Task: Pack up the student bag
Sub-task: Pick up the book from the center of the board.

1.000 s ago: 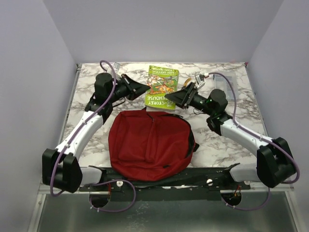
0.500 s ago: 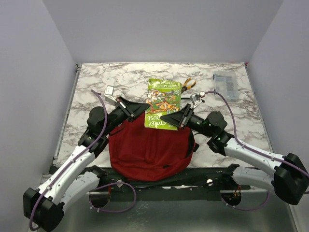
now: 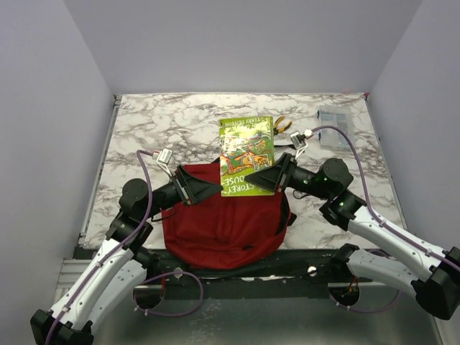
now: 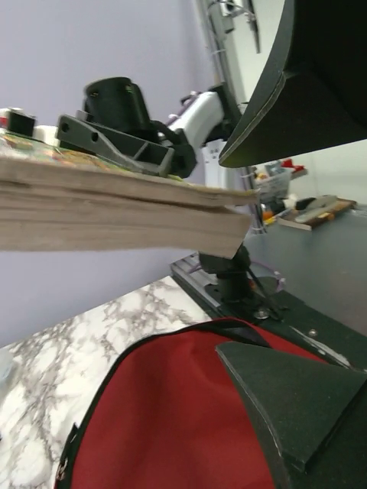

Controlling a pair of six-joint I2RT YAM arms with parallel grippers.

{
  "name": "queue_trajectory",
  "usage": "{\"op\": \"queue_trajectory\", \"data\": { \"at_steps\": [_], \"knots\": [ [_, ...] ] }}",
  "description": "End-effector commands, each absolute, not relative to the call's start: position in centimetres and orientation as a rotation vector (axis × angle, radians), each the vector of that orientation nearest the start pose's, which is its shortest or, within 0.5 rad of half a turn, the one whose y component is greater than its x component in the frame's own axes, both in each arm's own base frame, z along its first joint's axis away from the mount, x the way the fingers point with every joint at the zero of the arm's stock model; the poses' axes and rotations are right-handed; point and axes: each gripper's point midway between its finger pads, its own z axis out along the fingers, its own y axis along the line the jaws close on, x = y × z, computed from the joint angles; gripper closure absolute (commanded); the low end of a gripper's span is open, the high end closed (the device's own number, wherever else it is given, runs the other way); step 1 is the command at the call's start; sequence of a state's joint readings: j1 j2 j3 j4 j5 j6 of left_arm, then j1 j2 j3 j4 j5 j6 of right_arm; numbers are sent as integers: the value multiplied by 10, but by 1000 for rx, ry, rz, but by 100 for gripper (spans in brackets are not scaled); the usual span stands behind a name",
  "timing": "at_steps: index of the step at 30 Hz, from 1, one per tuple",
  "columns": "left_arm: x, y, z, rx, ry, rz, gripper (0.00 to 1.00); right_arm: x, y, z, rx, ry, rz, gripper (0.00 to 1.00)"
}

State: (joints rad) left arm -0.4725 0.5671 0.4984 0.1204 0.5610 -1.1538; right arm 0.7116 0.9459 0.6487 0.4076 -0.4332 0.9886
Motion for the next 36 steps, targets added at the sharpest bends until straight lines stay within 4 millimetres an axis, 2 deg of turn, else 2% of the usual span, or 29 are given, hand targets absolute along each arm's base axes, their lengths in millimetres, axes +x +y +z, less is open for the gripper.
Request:
{"op": "queue_trajectory", "data": {
  "at_steps": [1, 5, 7, 11, 13, 19, 23, 25, 28, 31, 34, 36],
  "knots": [
    [132, -226, 300, 149, 1773, -1698, 2, 139, 308, 351, -501, 1617, 1838, 99],
    [115, -224, 325, 269, 1695, -1727, 2, 101, 305, 373, -664, 1513, 2124, 99],
    [108, -222, 336, 304, 1643, -1728, 2, 96, 305, 377, -697, 1508, 2172, 99],
    [94, -218, 354, 381, 1542, -1732, 2, 100, 310, 371, -725, 1542, 2152, 99],
    [95, -217, 358, 360, 1533, -1736, 1, 106, 315, 362, -745, 1598, 2104, 99],
    [110, -215, 365, 217, 1529, -1751, 4, 108, 319, 345, -811, 1674, 2063, 99],
    [127, -210, 369, 80, 1509, -1730, 20, 112, 322, 336, -821, 1693, 2024, 100],
    [137, -210, 363, -13, 1532, -1745, 33, 118, 325, 332, -793, 1707, 2016, 99],
    [147, -210, 354, -102, 1563, -1759, 47, 121, 326, 330, -767, 1697, 2008, 99],
    [155, -208, 349, -197, 1565, -1769, 63, 122, 325, 332, -721, 1677, 2018, 88],
    [158, -205, 355, -200, 1530, -1745, 72, 120, 323, 332, -721, 1644, 2021, 82],
    [161, -203, 361, -207, 1513, -1737, 85, 126, 324, 330, -680, 1649, 1989, 73]
  ]
}}
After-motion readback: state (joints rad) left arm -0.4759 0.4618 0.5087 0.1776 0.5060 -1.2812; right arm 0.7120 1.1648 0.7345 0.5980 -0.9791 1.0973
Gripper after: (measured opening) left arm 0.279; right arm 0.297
